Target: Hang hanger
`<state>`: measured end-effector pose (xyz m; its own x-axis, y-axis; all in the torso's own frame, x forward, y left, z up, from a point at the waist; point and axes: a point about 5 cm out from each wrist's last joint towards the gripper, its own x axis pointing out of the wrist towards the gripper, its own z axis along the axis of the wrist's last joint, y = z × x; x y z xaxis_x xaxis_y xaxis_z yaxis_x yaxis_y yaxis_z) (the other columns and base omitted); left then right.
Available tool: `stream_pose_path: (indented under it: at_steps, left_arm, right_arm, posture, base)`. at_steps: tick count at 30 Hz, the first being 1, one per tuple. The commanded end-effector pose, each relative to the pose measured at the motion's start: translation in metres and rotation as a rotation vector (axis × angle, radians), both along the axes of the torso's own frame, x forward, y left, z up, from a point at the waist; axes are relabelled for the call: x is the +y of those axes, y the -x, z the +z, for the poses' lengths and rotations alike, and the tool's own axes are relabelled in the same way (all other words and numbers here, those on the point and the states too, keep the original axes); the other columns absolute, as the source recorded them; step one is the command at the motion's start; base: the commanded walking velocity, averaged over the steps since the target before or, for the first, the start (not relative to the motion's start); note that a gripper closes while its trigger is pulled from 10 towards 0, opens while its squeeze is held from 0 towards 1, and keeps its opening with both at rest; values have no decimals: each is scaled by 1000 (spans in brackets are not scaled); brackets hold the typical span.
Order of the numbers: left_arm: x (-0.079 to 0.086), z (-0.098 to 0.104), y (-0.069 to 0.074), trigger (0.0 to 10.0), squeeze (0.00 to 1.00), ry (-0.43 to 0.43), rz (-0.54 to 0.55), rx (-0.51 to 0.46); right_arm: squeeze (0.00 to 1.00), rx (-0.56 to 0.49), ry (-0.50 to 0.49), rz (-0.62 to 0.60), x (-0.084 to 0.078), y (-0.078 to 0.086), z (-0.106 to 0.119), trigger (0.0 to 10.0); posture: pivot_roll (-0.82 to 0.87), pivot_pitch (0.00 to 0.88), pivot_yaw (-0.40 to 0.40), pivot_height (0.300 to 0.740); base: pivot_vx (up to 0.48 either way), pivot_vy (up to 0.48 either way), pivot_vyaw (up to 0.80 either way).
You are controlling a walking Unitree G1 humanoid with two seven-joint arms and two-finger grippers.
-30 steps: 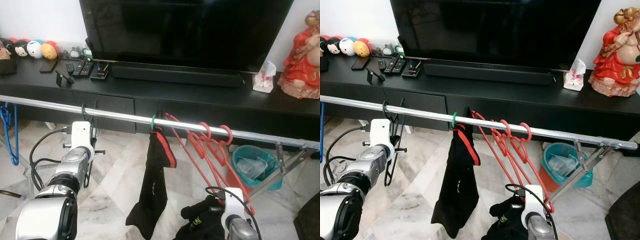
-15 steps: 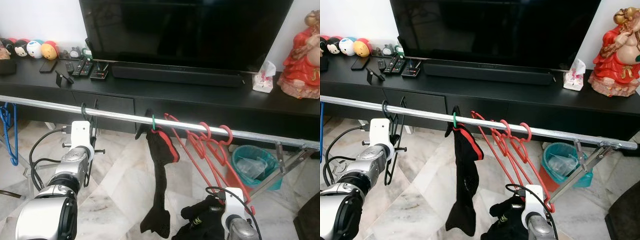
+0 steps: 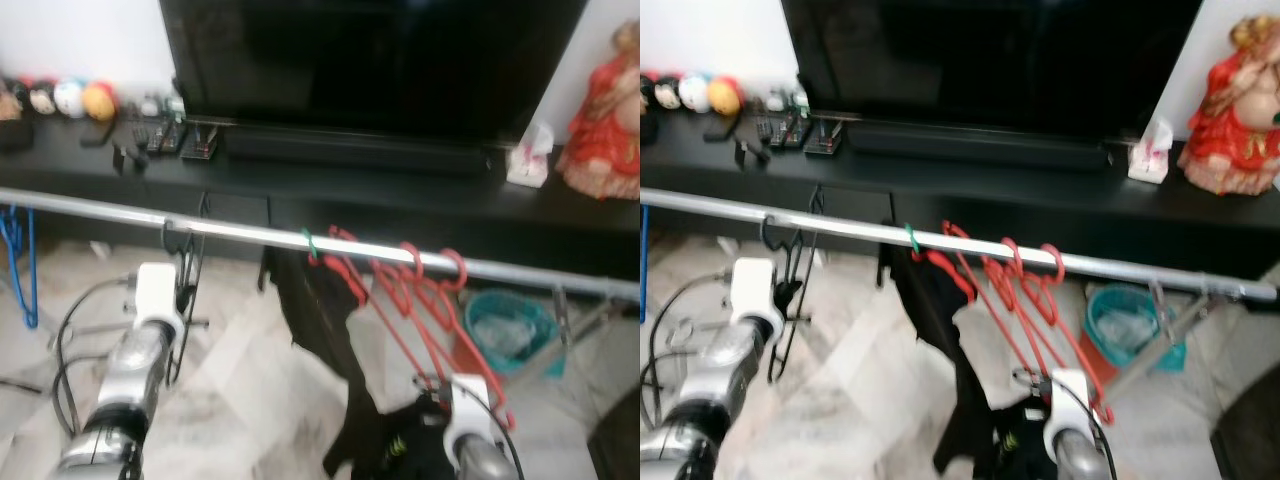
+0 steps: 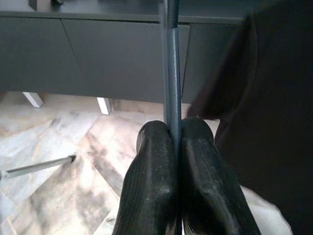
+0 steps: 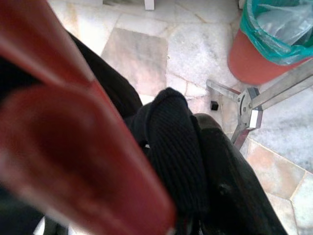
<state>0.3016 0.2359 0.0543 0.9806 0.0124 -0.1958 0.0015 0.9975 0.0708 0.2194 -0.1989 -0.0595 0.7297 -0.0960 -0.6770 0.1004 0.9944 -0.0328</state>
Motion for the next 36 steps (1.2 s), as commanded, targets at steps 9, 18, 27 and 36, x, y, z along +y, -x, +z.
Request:
stream_pose_path:
  at_steps: [9,18,27,36]
  left_arm:
    - [-9,-9,29,10000,0,36,47,-54]
    - [-4,-4,32,10000,0,44,66,-62]
    - [-5,-2,31,10000,0,55,71,-61]
    - [-6,-1,31,10000,0,59,73,-60]
  right_arm:
    - [0,-71,38,-36,-9,-1,5,10000]
    - [0,-78,38,-49,-9,2,4,10000]
    - [0,-73,48,-39,-8,4,3,10000]
    - [0,-77,55,-35,-9,4,3,10000]
  posture:
    - [68,0,-72,740]
    - [60,0,-60,740]
    - [63,0,-54,740]
    - [63,0,-59,740]
  base:
    - [0,0,0]
    - [0,0,0]
    - [0,0,0]
    - [0,0,0]
